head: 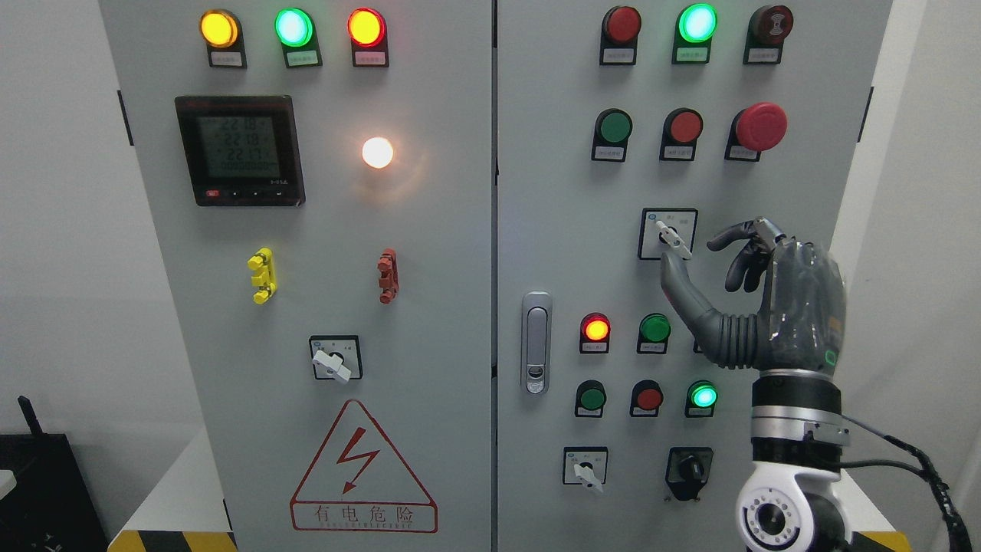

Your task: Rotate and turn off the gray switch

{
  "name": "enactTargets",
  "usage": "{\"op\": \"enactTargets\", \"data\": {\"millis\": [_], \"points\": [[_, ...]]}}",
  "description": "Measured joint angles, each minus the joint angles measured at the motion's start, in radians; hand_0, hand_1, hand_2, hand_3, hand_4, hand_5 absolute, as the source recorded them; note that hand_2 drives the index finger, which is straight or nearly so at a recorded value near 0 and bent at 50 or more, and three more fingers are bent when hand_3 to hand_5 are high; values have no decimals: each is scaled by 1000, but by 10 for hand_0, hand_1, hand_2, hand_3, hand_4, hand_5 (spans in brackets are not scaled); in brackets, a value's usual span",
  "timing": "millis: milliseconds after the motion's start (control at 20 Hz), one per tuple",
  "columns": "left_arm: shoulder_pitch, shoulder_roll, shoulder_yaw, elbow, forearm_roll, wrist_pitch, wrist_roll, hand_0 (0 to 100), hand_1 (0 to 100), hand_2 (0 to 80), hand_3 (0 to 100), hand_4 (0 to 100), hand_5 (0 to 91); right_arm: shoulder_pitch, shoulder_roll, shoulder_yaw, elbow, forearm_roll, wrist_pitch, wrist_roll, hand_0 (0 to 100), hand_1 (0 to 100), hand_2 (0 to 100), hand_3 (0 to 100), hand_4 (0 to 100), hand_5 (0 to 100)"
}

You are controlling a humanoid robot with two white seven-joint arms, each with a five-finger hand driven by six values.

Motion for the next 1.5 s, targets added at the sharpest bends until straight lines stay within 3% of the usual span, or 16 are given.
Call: {"op": "enactTargets", "data": {"millis": [1500], "points": [[0, 0, 0, 0, 0, 1, 0, 120, 389, 0, 0, 0, 0, -54, 6, 5, 71, 0, 26, 0, 91, 472, 599, 926, 952, 1000]]}}
